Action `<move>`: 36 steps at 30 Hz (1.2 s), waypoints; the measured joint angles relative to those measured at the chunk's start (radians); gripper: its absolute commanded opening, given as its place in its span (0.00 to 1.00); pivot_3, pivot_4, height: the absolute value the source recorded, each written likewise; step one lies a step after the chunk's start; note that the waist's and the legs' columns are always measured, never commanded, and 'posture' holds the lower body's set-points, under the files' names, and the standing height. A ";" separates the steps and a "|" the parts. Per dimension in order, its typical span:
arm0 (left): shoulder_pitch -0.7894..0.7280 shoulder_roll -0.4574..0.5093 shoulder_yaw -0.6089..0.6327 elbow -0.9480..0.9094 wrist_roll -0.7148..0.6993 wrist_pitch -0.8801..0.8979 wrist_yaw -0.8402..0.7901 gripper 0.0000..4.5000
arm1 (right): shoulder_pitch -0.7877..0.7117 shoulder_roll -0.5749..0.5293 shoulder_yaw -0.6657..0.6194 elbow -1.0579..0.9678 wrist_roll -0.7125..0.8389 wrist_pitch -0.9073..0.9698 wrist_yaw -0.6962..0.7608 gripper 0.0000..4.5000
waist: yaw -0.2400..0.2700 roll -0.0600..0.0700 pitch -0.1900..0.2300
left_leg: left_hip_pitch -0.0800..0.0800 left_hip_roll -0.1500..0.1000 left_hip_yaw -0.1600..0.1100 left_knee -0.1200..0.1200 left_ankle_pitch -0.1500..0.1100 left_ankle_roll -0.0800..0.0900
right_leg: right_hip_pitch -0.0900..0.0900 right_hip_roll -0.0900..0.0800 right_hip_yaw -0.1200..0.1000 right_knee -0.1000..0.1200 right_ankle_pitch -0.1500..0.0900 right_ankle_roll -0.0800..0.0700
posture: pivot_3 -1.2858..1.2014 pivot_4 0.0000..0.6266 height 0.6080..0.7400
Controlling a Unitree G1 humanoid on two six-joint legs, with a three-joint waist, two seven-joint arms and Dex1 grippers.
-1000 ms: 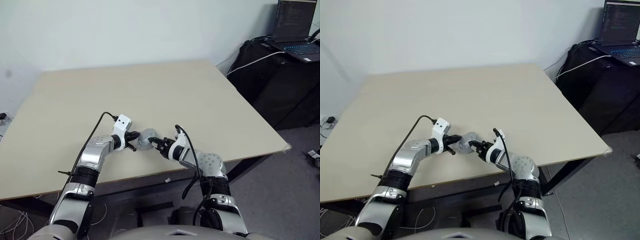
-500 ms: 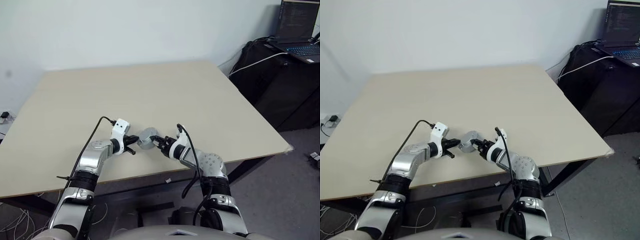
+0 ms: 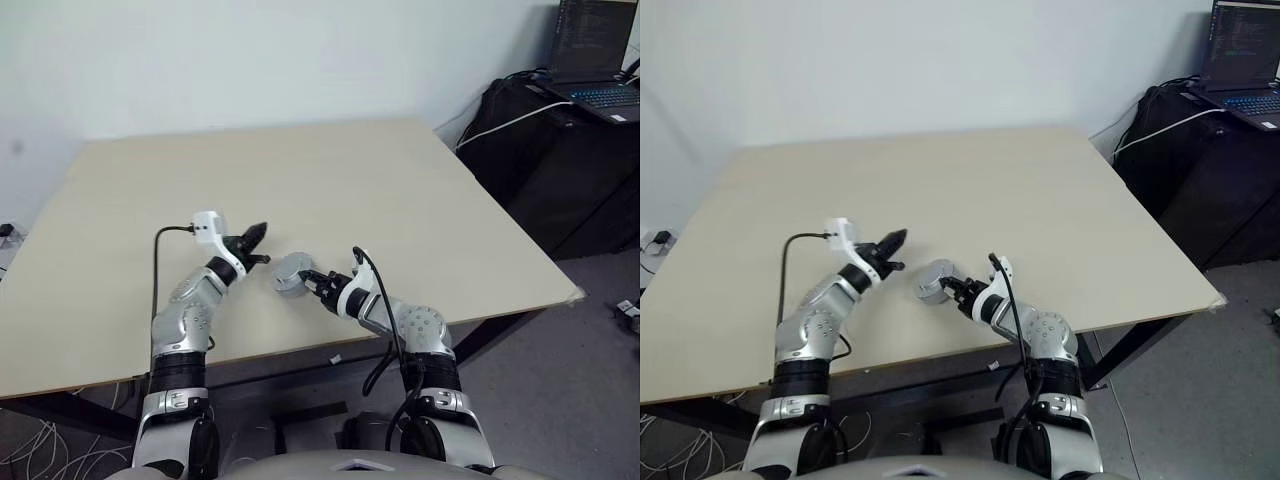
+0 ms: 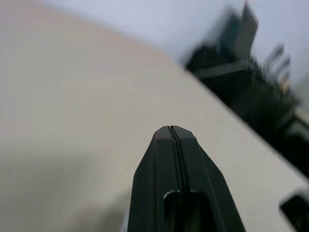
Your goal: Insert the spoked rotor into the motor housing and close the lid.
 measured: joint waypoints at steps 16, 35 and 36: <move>0.346 -0.148 0.074 -0.249 -0.332 0.134 0.136 0.00 | 0.012 -0.001 -0.036 -0.035 0.045 0.007 0.012 0.39 | 0.000 -0.004 0.009 | -0.006 0.000 -0.001 0.002 0.000 0.000 | -0.005 0.001 0.000 0.000 0.000 0.001 | 0.52 0.00 1.00; 0.493 -0.147 0.080 -0.226 -0.823 0.291 0.217 0.08 | 0.018 -0.002 -0.052 -0.213 0.224 0.125 -0.013 0.39 | -0.006 -0.004 0.011 | -0.008 0.000 -0.002 0.003 0.000 0.000 | -0.006 0.002 0.001 -0.001 0.000 0.000 | 0.52 0.00 1.00; 0.494 -0.146 0.078 -0.226 -0.841 0.295 0.216 0.13 | 0.018 -0.002 -0.048 -0.214 0.227 0.125 -0.018 0.39 | -0.006 -0.004 0.011 | -0.008 0.000 -0.002 0.003 0.000 0.000 | -0.006 0.002 0.001 -0.001 0.000 0.000 | 0.52 0.00 1.00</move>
